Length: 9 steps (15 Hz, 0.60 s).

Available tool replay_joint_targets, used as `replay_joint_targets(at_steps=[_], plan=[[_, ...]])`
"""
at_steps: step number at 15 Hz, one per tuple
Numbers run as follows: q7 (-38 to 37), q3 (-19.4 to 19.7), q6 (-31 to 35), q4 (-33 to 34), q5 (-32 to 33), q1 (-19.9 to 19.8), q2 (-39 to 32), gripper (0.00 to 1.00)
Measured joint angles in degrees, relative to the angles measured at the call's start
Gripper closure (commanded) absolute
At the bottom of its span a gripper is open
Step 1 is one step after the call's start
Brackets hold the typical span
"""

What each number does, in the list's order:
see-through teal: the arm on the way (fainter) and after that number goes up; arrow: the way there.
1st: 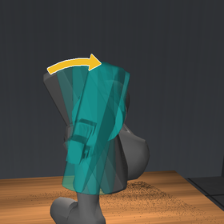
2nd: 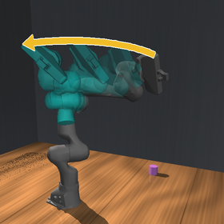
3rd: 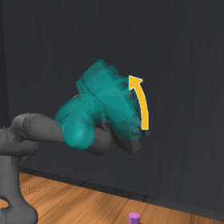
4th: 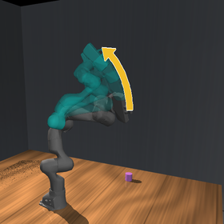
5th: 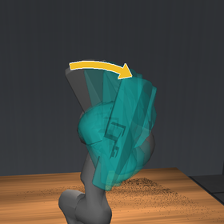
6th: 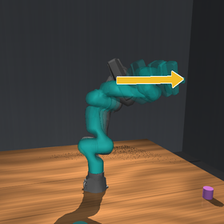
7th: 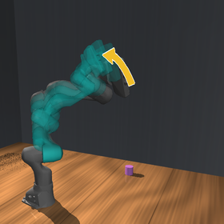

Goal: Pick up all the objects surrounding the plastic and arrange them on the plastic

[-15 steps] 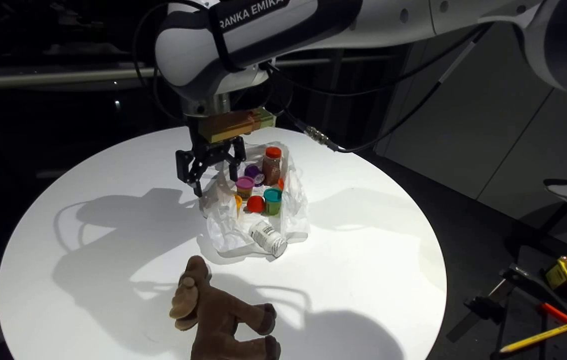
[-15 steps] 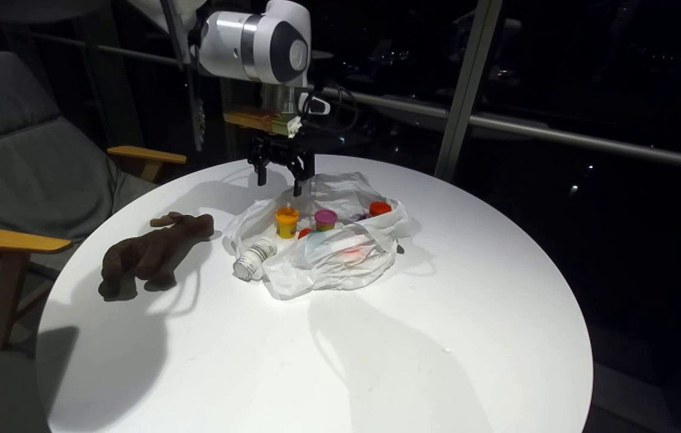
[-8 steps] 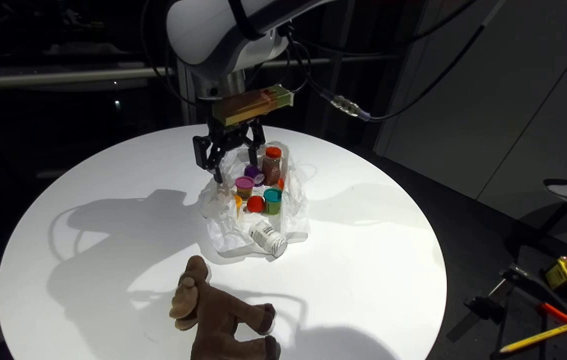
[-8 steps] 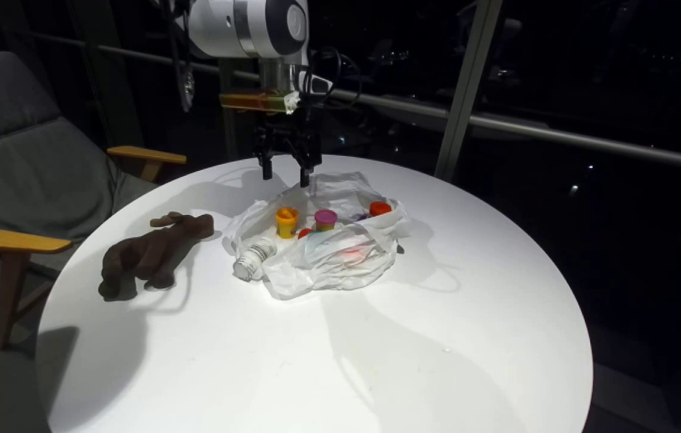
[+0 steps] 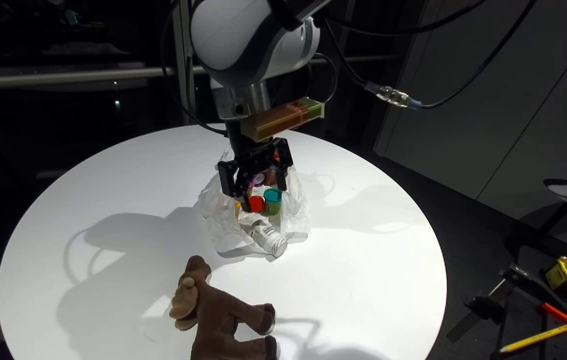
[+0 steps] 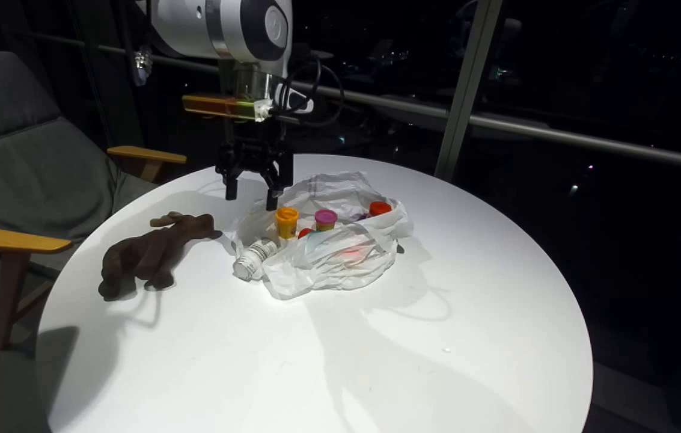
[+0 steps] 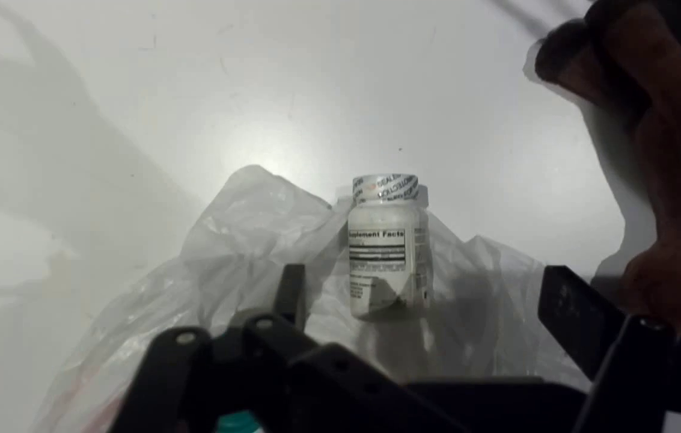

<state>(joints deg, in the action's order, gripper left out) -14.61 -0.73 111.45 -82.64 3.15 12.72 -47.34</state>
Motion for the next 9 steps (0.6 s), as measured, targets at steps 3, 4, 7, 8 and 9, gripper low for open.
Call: replay_joint_targets(at_steps=[3,4,7,8,9], plan=[[1.45,-1.57,1.79,-8.37,-0.2,-0.1,3.6,0.0],[1.95,-2.05,2.98,-11.34,-0.19,-0.08,4.8,0.0],[2.66,-2.56,10.3,-20.58,1.58,0.59,7.96,0.0],[2.72,-2.56,13.14,-23.78,2.67,0.88,8.87,0.0],[2.74,-2.56,15.99,-27.01,3.66,1.11,9.69,0.0]])
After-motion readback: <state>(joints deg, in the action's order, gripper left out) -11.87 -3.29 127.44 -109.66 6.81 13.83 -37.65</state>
